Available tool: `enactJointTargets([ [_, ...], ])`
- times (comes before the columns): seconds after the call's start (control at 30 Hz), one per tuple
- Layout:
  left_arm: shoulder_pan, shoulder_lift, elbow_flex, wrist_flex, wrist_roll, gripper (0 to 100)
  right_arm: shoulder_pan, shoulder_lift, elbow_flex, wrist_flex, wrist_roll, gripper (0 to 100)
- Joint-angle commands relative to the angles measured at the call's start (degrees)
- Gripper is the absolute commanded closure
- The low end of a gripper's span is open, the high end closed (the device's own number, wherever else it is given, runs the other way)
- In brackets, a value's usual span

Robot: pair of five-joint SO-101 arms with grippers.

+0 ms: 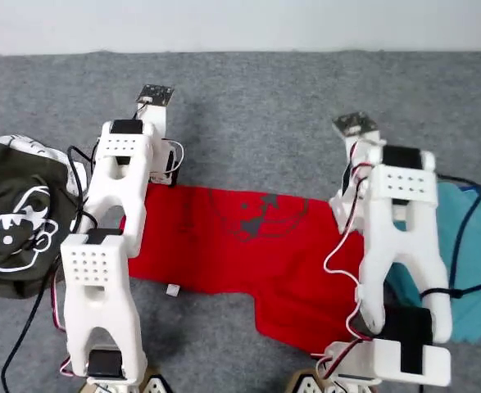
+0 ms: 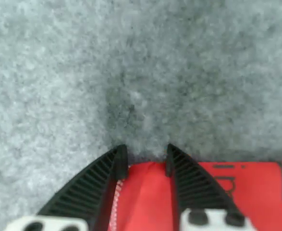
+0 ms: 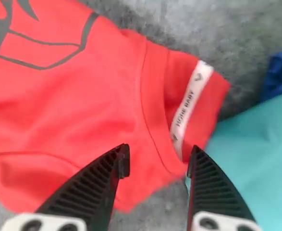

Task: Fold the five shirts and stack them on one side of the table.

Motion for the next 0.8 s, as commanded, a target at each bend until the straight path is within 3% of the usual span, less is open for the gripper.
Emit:
enactJointTargets([
  [0.0,-2.2,0.4,-3.9,-0.5,-1.0,86,-2.2,-2.3,8.1,-10.4,0.8,80.1],
  [0.23,-5.8,0.4,-3.9,-1.1,-1.1,86,-12.7,-2.2,19.9,-21.3,3.3,80.1],
  [0.47,-8.9,0.4,-3.8,-0.9,-1.1,86,-12.6,3.6,23.4,-28.3,3.2,80.1],
  [0.77,-11.9,0.4,-3.8,-1.4,-9.1,86,-6.5,9.4,19.7,-28.3,-0.9,80.1],
])
